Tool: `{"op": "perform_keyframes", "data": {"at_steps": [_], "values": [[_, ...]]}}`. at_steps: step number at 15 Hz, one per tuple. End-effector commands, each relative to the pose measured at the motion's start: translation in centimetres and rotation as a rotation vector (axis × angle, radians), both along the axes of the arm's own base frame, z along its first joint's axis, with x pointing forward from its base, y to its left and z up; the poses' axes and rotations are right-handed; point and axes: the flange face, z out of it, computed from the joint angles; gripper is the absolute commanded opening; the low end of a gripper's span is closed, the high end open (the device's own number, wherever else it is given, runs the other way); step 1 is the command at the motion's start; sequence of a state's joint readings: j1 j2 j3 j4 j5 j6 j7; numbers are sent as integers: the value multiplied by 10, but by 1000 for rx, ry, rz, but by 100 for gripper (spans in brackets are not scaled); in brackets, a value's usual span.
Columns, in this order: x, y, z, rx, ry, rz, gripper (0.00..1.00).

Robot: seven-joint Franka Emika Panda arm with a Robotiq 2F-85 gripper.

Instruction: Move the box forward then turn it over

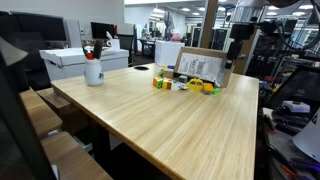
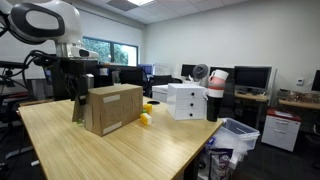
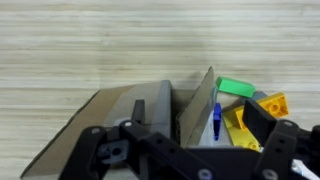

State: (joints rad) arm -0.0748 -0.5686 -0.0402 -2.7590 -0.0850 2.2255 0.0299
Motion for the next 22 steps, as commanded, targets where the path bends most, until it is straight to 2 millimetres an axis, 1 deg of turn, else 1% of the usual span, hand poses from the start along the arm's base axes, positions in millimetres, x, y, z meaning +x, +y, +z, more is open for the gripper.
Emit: {"op": "perform_keyframes", "data": {"at_steps": [1,4,6,8,13,18,22], "values": [[12,4,2,0,-22,-24,100],[18,4,5,-1,-32,-28,100],[25,3,5,-6,-39,-45,100],[35,2,2,-6,-22,-53,100],[52,0,-2,-9,-7,-73,100],[72,-3,7,-8,-15,-95,100],[83,-4,13,-8,-35,-103,100]]}}
